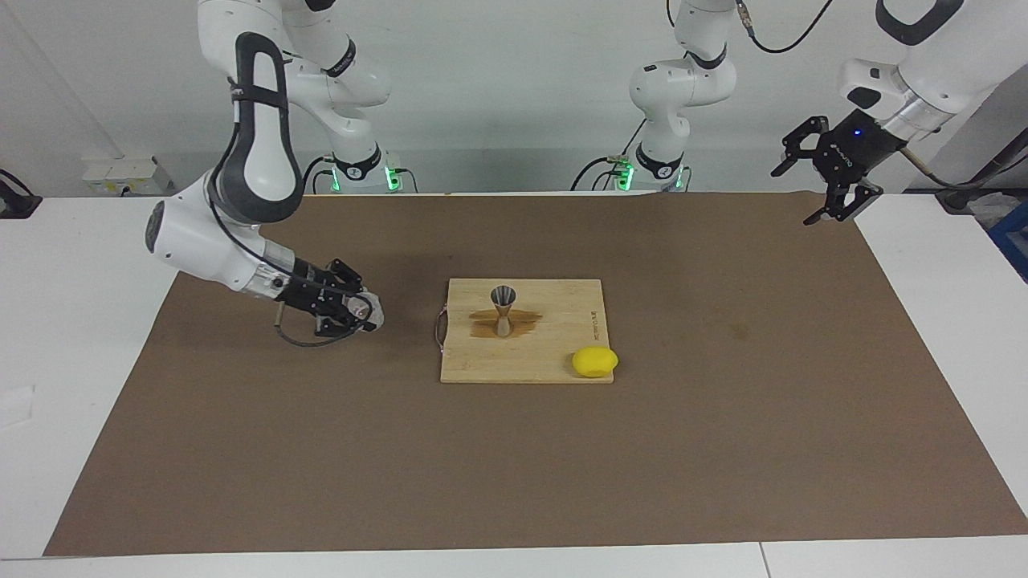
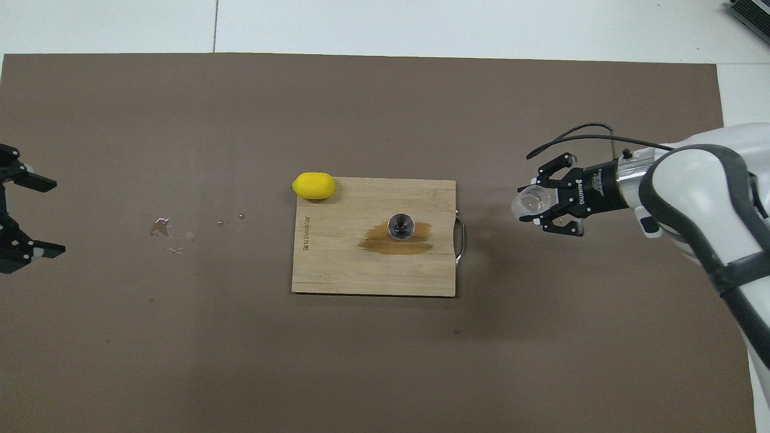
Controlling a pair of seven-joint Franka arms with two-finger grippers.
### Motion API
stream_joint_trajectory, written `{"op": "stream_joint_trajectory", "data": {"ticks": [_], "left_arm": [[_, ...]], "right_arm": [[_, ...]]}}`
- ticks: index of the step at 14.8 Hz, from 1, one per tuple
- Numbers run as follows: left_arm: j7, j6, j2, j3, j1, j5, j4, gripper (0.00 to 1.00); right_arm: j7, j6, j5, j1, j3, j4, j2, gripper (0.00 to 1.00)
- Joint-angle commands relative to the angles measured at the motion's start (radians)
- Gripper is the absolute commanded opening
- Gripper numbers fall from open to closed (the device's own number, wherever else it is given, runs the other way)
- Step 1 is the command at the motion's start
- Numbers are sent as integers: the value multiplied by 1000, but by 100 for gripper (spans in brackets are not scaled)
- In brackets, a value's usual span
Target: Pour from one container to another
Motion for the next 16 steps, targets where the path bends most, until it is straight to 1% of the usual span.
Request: {"op": "stream_joint_trajectory", "data": {"ticks": [1,2,5,7,9,11,12,16], "left_arm": [[-412,36,-13,13,-32,38,0,100],[-523,44,-13,13,-32,39,0,100],[-651,52,-15,11,-35,61,-2,100],[-784,62,-20,5,-33,71,-3,100],[-959,61,-20,3,-32,70,-3,100],[-1117,64,-21,0,-33,70,-5,100],[-1157,64,-26,-12,-33,70,-8,100],[-1154,44,-47,-29,-33,70,-36,100]], "right_arm": [[156,55,-79,98,-5,46,7,0],[208,78,-123,130,-4,60,10,0],[340,115,-222,229,-5,98,28,0],[404,121,-288,269,-4,116,31,0],[443,135,-349,321,-5,118,33,0],[492,146,-415,348,-2,127,33,0],[507,146,-440,359,-2,136,33,0],[550,146,-547,404,-2,147,41,0]]}}
